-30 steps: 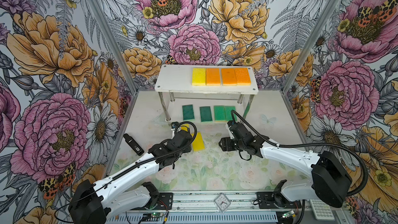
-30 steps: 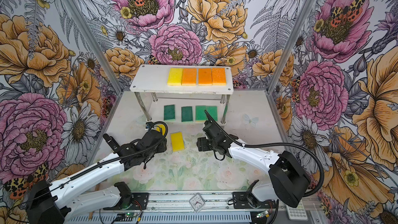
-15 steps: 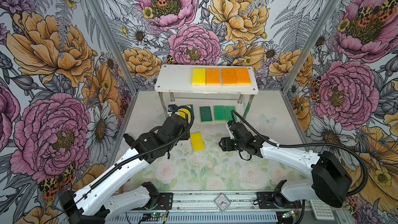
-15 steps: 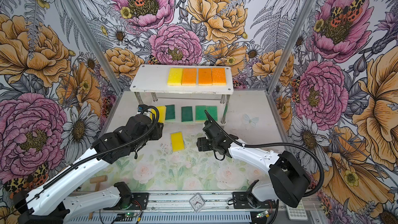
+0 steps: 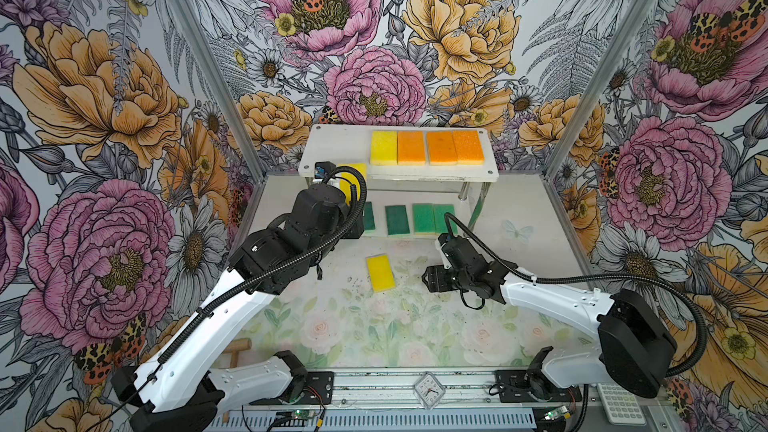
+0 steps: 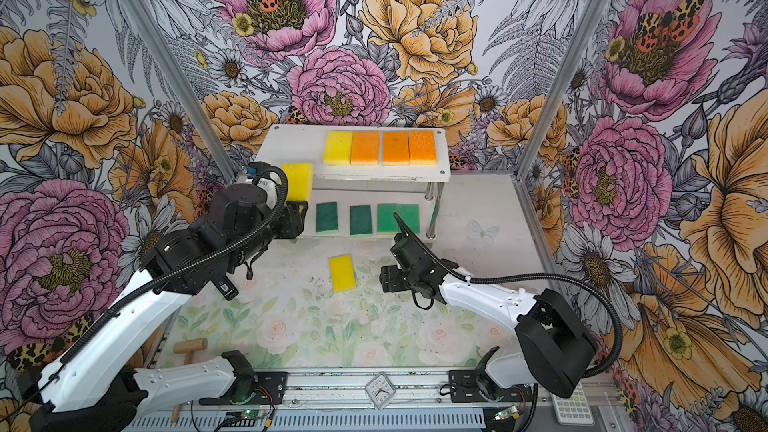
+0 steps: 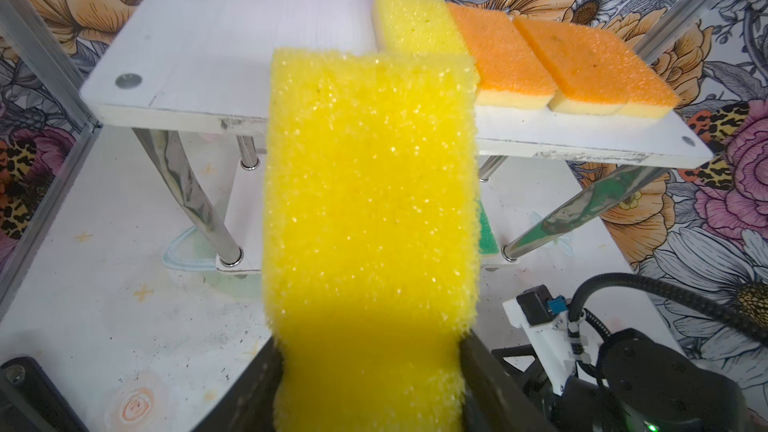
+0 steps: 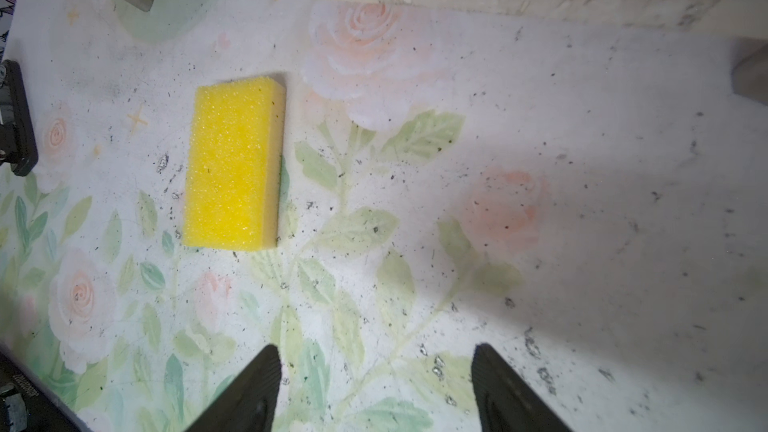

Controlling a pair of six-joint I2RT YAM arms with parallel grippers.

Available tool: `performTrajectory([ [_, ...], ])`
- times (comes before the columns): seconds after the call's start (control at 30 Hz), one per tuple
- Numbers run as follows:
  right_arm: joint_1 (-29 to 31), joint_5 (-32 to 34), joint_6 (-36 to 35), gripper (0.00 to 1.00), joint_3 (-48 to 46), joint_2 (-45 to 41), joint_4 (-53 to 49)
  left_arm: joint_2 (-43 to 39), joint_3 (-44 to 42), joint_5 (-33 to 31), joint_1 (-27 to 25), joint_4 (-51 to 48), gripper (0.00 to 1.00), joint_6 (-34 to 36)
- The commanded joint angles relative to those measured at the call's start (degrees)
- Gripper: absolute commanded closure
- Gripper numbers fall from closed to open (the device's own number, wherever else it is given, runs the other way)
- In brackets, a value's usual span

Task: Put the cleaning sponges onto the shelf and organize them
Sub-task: 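Lift the yellow sponge with the left gripper up to the top shelf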

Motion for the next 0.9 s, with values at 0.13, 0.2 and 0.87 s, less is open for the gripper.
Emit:
performTrajectory([
  [0.13,0.5,-0.1,0.8,0.25,0.3,0.5,1.1,6.1,10.9,1.8,4.1,-2.5,0.42,6.5],
  [0.2,0.5,-0.2,0.9,0.25,0.2,0.5,1.0,7.6,13.4,2.3,5.1,-2.5,0.42,7.4],
  [0.87,1.3,0.0,2.2,0.25,0.0,0.6,1.3,23.9,27.1,10.2,17.9,-3.2,0.42,11.8],
])
